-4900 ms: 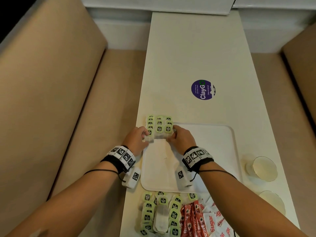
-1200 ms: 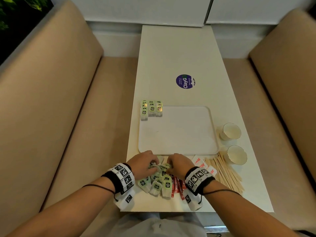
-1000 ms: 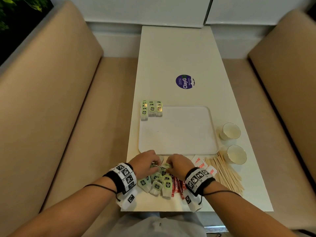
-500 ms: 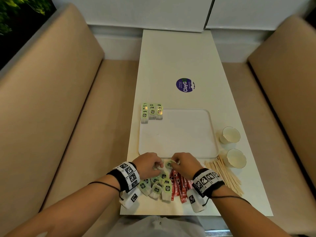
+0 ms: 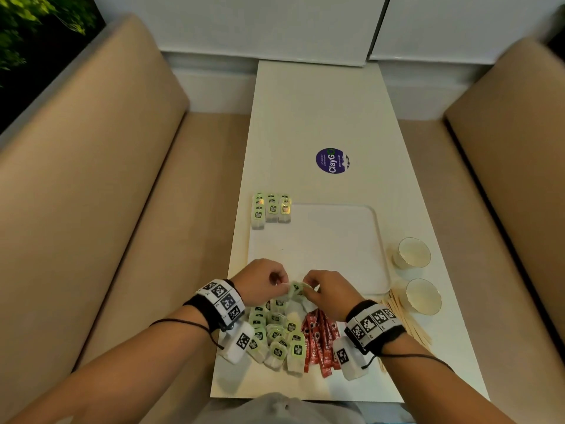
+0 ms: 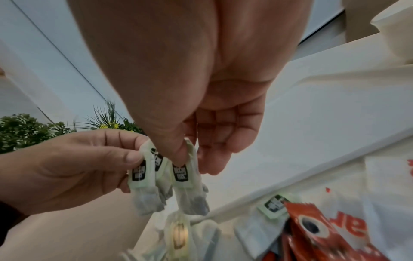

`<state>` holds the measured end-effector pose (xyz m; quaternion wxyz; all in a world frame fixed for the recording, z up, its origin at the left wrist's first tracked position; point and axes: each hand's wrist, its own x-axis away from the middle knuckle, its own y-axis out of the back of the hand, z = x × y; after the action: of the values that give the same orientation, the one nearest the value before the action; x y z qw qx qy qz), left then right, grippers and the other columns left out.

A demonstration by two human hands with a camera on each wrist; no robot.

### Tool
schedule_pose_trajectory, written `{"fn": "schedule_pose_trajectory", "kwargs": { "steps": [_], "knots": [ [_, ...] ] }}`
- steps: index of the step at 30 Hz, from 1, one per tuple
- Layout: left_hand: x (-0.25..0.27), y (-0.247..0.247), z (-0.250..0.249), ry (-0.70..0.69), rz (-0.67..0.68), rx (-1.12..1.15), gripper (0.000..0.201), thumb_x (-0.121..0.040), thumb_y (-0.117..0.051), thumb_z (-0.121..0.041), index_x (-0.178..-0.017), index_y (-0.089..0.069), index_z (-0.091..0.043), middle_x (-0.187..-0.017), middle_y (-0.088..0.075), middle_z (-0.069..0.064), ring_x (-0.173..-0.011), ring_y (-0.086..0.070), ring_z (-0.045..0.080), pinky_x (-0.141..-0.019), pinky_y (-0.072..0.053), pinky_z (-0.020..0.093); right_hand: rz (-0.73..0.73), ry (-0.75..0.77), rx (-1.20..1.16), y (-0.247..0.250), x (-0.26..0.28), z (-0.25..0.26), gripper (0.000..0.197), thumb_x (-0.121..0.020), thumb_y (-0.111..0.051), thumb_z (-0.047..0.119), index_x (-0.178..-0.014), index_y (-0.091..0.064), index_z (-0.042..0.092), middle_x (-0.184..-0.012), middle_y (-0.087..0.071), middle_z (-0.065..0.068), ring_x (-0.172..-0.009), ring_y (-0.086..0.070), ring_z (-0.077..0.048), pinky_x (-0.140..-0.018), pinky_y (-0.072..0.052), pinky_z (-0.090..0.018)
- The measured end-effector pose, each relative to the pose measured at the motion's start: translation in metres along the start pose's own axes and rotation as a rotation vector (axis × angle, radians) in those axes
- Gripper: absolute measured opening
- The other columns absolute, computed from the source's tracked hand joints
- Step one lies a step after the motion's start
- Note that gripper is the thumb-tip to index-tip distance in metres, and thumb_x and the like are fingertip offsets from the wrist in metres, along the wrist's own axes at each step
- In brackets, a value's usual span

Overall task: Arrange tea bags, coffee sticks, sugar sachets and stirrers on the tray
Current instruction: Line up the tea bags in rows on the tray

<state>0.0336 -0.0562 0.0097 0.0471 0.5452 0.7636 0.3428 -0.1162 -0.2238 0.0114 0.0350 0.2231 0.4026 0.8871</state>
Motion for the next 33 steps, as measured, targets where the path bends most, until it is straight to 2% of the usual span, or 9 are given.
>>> {"fn": "schedule_pose_trajectory", "kwargs": {
  "steps": [3, 8, 11, 15, 18, 21, 24, 27, 33],
  "knots": [
    [-0.006, 0.013, 0.002, 0.045, -0.069, 0.107, 0.009, -0.086, -0.074, -0.023, -0.080, -0.068, -0.021, -0.083, -0.070, -0.005, -0.078, -0.064, 0.008, -0.072, -0.051, 0.020, -0.010, 0.002, -0.012, 0.007, -0.006, 0.003, 0.023, -0.101, -0.058, 0.041, -0.100, -0.068, 0.020, -0.094, -0.070, 0.007, -0.080, -0.062, -0.010, -0.075, -0.052, -0.031],
    [-0.017, 0.028, 0.010, 0.124, -0.139, 0.322, 0.009, -0.088, -0.073, -0.013, -0.082, -0.067, -0.016, -0.078, -0.068, -0.001, -0.074, -0.061, 0.011, -0.082, -0.055, 0.038, 0.026, 0.066, -0.069, 0.016, -0.015, 0.015, 0.023, -0.101, -0.059, 0.039, -0.104, -0.071, 0.020, -0.097, -0.069, 0.010, -0.070, -0.055, 0.004, -0.065, -0.040, -0.017],
    [-0.020, 0.029, 0.010, 0.145, -0.094, 0.410, 0.011, -0.091, -0.068, -0.009, -0.083, -0.064, -0.015, -0.076, -0.065, -0.003, -0.073, -0.059, 0.013, -0.079, -0.052, 0.037, 0.042, 0.096, -0.139, 0.024, -0.022, 0.025, 0.020, -0.101, -0.061, 0.036, -0.105, -0.071, 0.019, -0.091, -0.067, 0.014, -0.066, -0.058, 0.002, -0.060, -0.038, -0.011],
    [-0.020, 0.028, 0.003, 0.182, -0.007, 0.587, 0.013, -0.099, -0.058, -0.007, -0.087, -0.055, -0.012, -0.077, -0.062, 0.003, -0.070, -0.057, 0.016, -0.066, -0.052, 0.028, 0.011, 0.136, -0.203, 0.032, -0.038, 0.034, 0.015, -0.102, -0.061, 0.030, -0.102, -0.069, 0.017, -0.086, -0.065, 0.015, -0.068, -0.059, -0.001, -0.060, -0.039, -0.010],
    [-0.019, 0.028, 0.002, 0.223, -0.011, 0.717, 0.013, -0.103, -0.053, -0.014, -0.091, -0.052, -0.011, -0.082, -0.061, 0.007, -0.075, -0.062, 0.020, -0.063, -0.058, 0.034, -0.023, 0.140, -0.248, 0.033, -0.050, 0.034, 0.011, -0.101, -0.061, 0.026, -0.101, -0.069, 0.018, -0.092, -0.070, 0.008, -0.068, -0.058, 0.002, -0.062, -0.039, -0.011],
    [-0.021, 0.029, 0.004, 0.228, -0.027, 0.782, 0.008, -0.101, -0.057, -0.015, -0.104, -0.055, -0.008, -0.092, -0.061, 0.009, -0.079, -0.061, 0.022, -0.062, -0.060, 0.037, -0.045, 0.130, -0.266, 0.033, -0.060, 0.032, 0.011, -0.101, -0.061, 0.024, -0.102, -0.069, 0.017, -0.092, -0.071, 0.007, -0.068, -0.058, 0.002, -0.065, -0.041, -0.015],
    [-0.026, 0.029, 0.010, 0.221, -0.041, 0.739, 0.025, -0.095, -0.064, -0.001, -0.116, -0.054, -0.011, -0.095, -0.062, 0.007, -0.075, -0.062, 0.015, -0.062, -0.060, 0.035, -0.093, 0.091, -0.290, 0.032, -0.068, 0.030, 0.010, -0.100, -0.063, 0.026, -0.105, -0.069, 0.019, -0.092, -0.070, 0.007, -0.071, -0.059, -0.001, -0.068, -0.042, -0.022],
    [-0.032, 0.029, 0.015, 0.204, -0.070, 0.674, 0.035, -0.092, -0.070, -0.005, -0.120, -0.055, -0.017, -0.101, -0.067, 0.010, -0.081, -0.066, 0.017, -0.064, -0.059, 0.032, -0.138, 0.025, -0.332, 0.031, -0.073, 0.027, 0.021, -0.094, -0.071, 0.037, -0.106, -0.068, 0.020, -0.088, -0.065, 0.011, -0.070, -0.058, -0.001, -0.065, -0.039, -0.015],
    [-0.040, 0.034, 0.016, 0.210, -0.153, 0.731, 0.046, -0.085, -0.078, -0.008, -0.124, -0.058, -0.019, -0.105, -0.076, 0.005, -0.086, -0.072, 0.017, -0.064, -0.056, 0.031, 0.026, 0.004, -0.286, 0.028, -0.073, 0.023, 0.030, -0.090, -0.071, 0.051, -0.075, -0.062, 0.027, -0.068, -0.063, 0.011, -0.056, -0.052, -0.001, -0.056, -0.040, -0.019]
  ]
}}
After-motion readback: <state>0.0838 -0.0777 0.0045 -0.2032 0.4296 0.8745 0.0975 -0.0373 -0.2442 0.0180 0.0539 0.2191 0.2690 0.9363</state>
